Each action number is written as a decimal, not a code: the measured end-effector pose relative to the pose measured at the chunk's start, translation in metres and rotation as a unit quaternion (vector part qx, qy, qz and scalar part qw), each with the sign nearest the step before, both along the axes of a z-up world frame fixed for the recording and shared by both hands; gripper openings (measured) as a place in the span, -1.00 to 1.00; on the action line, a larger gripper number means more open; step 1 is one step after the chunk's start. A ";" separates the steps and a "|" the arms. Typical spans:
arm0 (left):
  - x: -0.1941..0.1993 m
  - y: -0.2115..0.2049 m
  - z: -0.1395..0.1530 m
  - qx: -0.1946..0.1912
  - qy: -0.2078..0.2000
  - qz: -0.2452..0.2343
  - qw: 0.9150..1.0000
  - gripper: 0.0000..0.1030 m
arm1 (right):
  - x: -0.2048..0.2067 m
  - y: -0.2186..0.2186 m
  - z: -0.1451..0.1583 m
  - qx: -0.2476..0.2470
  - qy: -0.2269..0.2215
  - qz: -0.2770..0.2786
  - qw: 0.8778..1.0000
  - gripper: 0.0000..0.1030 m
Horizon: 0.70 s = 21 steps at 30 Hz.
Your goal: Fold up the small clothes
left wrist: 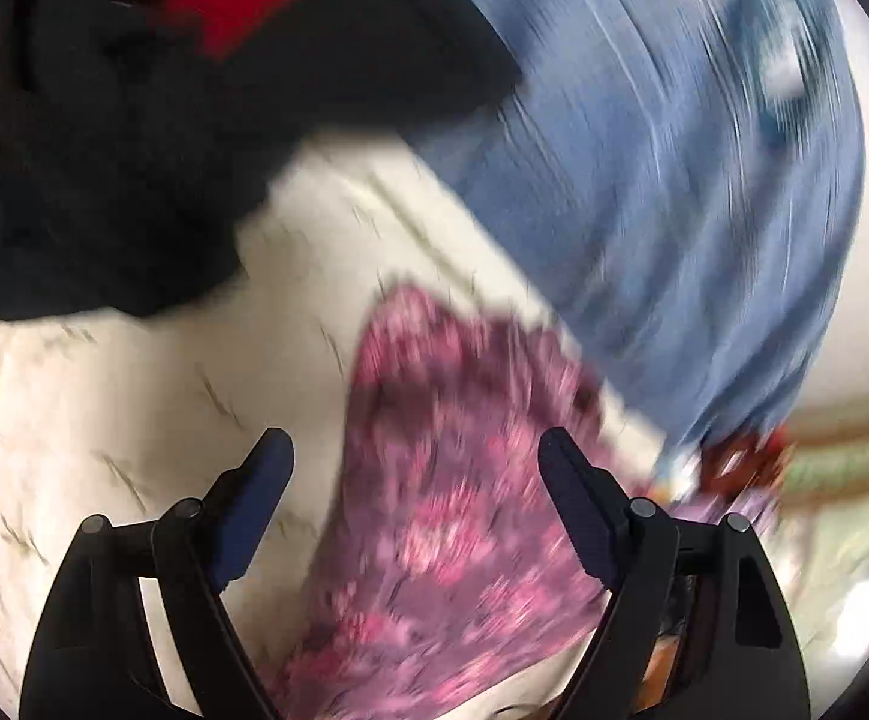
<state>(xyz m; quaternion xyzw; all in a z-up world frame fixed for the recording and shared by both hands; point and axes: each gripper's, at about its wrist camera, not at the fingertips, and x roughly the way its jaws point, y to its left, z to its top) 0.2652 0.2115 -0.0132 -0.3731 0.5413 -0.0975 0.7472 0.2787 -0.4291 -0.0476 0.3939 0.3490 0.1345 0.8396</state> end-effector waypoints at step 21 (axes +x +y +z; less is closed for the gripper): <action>0.054 0.013 -0.005 0.188 0.017 0.082 0.979 0.57 | 0.075 0.027 -0.002 0.048 -0.002 0.017 0.999 0.01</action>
